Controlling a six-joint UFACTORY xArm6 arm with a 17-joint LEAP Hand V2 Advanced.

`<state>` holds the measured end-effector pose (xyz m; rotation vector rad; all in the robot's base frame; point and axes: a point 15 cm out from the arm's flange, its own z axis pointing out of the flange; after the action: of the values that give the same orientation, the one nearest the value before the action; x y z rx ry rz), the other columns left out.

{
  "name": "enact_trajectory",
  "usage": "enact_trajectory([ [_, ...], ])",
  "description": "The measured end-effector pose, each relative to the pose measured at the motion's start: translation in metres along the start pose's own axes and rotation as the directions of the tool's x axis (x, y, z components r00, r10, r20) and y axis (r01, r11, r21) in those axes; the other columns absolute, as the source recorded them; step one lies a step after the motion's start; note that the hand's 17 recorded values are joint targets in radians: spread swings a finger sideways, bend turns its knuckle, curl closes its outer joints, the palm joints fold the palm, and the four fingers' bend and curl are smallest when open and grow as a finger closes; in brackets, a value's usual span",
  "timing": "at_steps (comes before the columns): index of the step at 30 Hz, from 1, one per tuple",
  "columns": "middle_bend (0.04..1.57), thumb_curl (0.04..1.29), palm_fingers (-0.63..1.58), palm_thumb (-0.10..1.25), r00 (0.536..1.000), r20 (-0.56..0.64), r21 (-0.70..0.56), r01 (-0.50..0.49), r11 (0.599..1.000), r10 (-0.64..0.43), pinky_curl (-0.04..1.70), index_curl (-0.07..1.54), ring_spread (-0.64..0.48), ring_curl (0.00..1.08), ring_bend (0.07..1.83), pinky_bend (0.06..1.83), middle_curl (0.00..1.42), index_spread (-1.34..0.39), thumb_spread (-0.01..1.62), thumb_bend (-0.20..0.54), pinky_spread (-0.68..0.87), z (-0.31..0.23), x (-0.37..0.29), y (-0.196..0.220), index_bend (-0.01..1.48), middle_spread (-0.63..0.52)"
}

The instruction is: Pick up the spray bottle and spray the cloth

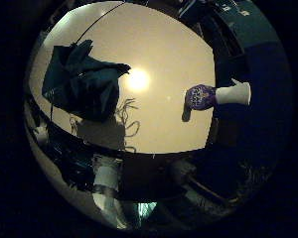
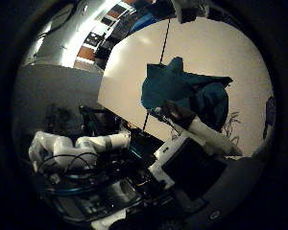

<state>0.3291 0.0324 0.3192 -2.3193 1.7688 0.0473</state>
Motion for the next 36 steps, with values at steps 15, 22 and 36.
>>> enact_trajectory([
  [15,0.27,0.40,0.45,0.74,0.963,0.125,0.144,-0.257,0.956,0.241,0.23,0.39,0.13,0.24,0.38,0.20,0.41,-0.34,0.98,-0.026,0.38,-0.034,0.048,0.001,0.18,-0.04],
  [22,0.27,0.40,0.37,0.73,0.917,0.219,0.303,-0.388,0.870,0.332,0.26,0.32,0.13,0.26,0.46,0.30,0.41,-0.31,0.99,-0.025,0.35,-0.076,0.088,0.008,0.15,-0.01],
  [36,0.27,0.41,0.32,0.74,0.828,0.345,0.499,-0.561,0.660,0.443,0.27,0.33,0.17,0.24,0.40,0.32,0.39,-0.30,0.98,-0.026,0.35,-0.137,0.158,0.048,0.17,0.03],
])
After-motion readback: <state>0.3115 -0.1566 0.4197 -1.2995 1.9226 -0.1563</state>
